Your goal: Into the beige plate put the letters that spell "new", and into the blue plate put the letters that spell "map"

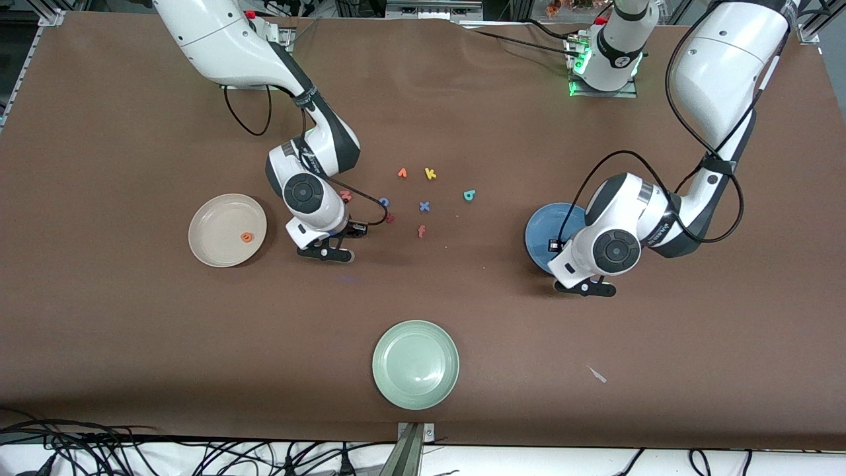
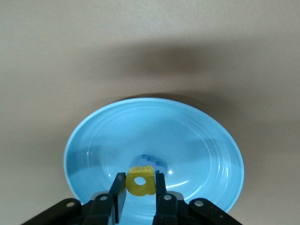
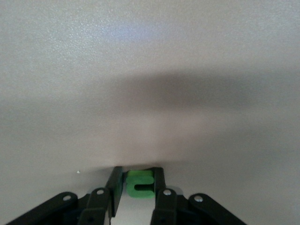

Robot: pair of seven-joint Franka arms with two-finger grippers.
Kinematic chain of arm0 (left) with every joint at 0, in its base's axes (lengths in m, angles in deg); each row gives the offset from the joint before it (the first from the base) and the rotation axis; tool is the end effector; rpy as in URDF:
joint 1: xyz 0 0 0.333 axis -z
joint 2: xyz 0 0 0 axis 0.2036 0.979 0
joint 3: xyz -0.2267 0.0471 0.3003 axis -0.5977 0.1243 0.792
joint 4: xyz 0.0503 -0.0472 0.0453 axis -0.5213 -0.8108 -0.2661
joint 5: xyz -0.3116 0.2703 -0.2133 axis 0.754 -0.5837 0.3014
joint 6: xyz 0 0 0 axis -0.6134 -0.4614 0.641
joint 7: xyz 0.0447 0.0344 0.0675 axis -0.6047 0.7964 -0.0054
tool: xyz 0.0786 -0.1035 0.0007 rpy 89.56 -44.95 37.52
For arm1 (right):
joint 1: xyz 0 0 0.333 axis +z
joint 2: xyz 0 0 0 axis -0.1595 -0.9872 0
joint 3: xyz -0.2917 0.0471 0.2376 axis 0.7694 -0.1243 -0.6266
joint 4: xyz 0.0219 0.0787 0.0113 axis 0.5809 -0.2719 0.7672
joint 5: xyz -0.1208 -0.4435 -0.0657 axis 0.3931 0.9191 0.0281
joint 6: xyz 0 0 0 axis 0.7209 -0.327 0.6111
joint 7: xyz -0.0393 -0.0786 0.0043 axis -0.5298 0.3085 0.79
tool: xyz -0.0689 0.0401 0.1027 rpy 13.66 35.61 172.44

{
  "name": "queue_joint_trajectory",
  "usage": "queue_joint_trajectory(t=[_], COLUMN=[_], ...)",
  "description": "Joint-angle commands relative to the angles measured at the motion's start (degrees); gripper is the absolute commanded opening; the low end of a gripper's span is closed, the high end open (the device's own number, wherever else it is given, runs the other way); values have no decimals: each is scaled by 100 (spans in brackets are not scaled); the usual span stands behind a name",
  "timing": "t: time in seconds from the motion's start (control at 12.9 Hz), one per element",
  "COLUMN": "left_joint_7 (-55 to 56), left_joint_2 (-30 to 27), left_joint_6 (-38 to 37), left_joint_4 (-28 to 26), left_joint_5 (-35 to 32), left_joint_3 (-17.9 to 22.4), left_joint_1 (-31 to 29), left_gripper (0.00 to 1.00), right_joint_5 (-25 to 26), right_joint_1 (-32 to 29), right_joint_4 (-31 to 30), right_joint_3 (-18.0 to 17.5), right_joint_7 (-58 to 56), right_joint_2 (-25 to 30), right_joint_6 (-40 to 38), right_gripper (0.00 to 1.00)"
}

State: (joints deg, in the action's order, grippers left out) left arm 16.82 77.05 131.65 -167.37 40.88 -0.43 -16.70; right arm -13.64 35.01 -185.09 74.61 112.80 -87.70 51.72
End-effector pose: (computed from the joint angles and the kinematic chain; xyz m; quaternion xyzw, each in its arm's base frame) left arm 0.7005 -0.2083 0.2040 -0.9841 0.0486 0.1635 0.0493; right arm 0.6155 0.3687 0.1473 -0.9965 0.0621 0.0566 0.0038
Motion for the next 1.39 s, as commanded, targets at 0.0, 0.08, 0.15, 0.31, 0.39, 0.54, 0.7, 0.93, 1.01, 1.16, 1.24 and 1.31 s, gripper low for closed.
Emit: queue_joint_trajectory(t=[0.0, 0.08, 0.15, 0.31, 0.39, 0.54, 0.7, 0.93, 1.01, 1.16, 1.24, 1.31], left_joint_7=[-99, -91, -12, 399, 619, 1111, 1323, 1745, 1755, 1955, 2383, 2570], left_joint_2=[-119, -136, -180, -180, -233, -312, -278, -233, -242, -295, -295, -260], left_joint_6=[84, 67, 40, 5, -39, -311, -312, 302, 312, 426, 453, 775], left_joint_4=[-181, -164, -181, -269, -330, -322, -339, -479, -532, -848, -962, -1024], left_joint_5=[-55, -20, -19, -19, -19, -19, -11, 884, 886, 938, 895, 895], left_joint_3=[-44, -62, -158, -202, -351, -641, -809, -835, -853, -914, -958, -976], left_joint_1=[-14, -6, -6, 73, 73, 65, 47, 64, 73, 291, 389, 425], left_gripper=[100, 100, 100, 100, 100, 100, 100, 100, 100, 100, 100, 100], right_joint_5=[-82, -82, -82, -74, -74, -82, -118, -109, -100, -82, -82, -82], right_joint_1=[28, 28, 28, -42, -95, -323, -577, -631, -623, -623, -623, -623], right_joint_4=[23, 23, 32, 146, 320, 768, 718, 253, 34, -388, -608, -879], right_joint_3=[-27, -27, -27, -27, -18, -1, 60, 455, 604, 929, 1061, 1193], right_joint_7=[-199, -208, -217, -270, -296, -750, -1619, -2535, -2816, -3501, -3739, -3916], right_joint_2=[-129, -129, -129, -68, -59, -41, 186, 599, 783, 1118, 1250, 1338], right_joint_6=[11, 11, 11, -190, -461, -1355, -1666, -1729, -1720, -1685, -1546, -1301], right_gripper=[25, 24, 22, 20, 19, 19, 19, 19, 19, 19, 19, 19])
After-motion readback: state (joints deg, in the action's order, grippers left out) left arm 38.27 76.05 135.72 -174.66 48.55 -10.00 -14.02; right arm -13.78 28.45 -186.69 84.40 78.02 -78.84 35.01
